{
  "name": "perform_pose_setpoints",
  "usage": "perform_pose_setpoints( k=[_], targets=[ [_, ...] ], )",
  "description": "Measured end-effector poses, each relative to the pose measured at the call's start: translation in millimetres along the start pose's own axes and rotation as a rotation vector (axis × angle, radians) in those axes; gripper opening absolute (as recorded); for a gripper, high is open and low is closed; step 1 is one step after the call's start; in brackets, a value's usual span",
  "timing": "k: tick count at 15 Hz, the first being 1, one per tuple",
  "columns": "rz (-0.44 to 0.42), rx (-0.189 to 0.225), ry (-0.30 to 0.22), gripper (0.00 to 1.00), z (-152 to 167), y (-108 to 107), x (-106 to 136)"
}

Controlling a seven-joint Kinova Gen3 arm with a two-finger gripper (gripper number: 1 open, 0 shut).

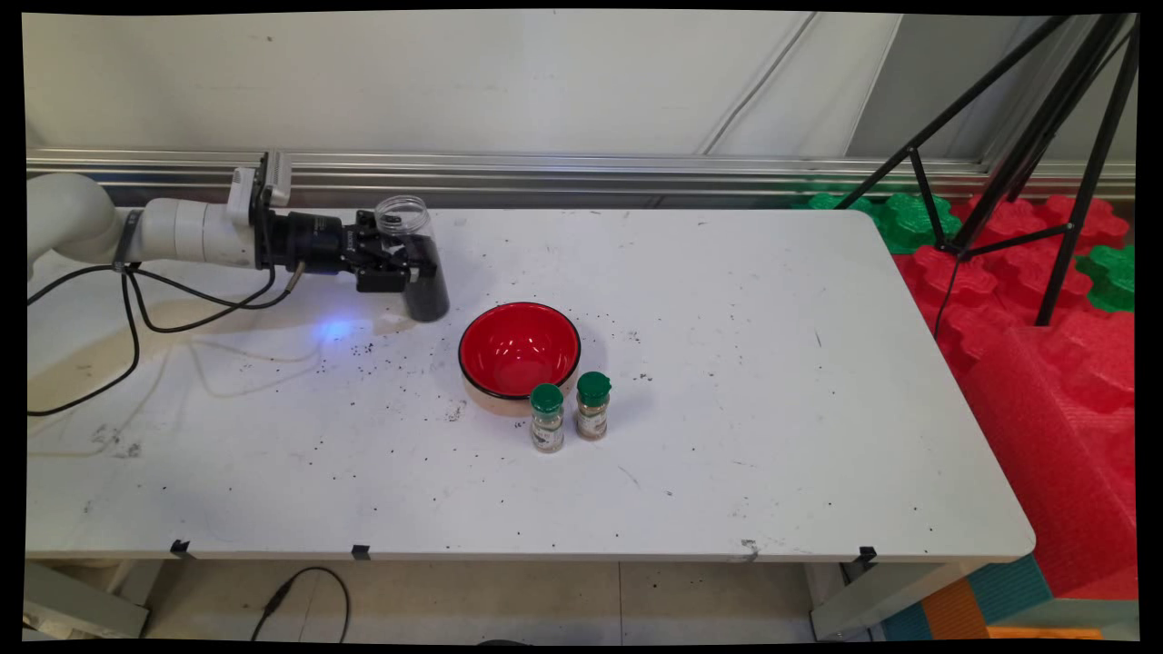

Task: Pour the black seasoning powder in the red bowl

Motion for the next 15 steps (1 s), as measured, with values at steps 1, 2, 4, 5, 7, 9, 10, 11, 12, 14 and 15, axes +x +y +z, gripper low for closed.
perform_pose_setpoints(
  k=[1, 2, 4, 5, 7, 9, 10, 11, 12, 14, 15],
  targets=[
    [-0.002, -0.001, 0.001, 0.0, 0, 0, 0],
    [-0.003, -0.001, 0.001, 0.0, 1, 0, 0],
    [-0.01, -0.001, -0.001, 0.0, 1, -1, 1],
    [-0.016, 0.001, 0.0, 0.0, 1, -1, 1],
    [-0.027, 0.006, 0.003, 0.0, 1, -3, 3],
    [-0.041, 0.016, 0.009, 0.0, 2, -5, 7],
    [-0.048, 0.021, 0.014, 0.0, 2, -6, 10],
    [-0.054, 0.024, 0.02, 0.0, 4, -6, 13],
    [-0.059, 0.026, 0.027, 0.0, 5, -6, 16],
    [-0.06, 0.029, 0.035, 0.0, 7, -6, 21],
    [-0.058, 0.032, 0.042, 0.0, 8, -6, 25]
  ],
)
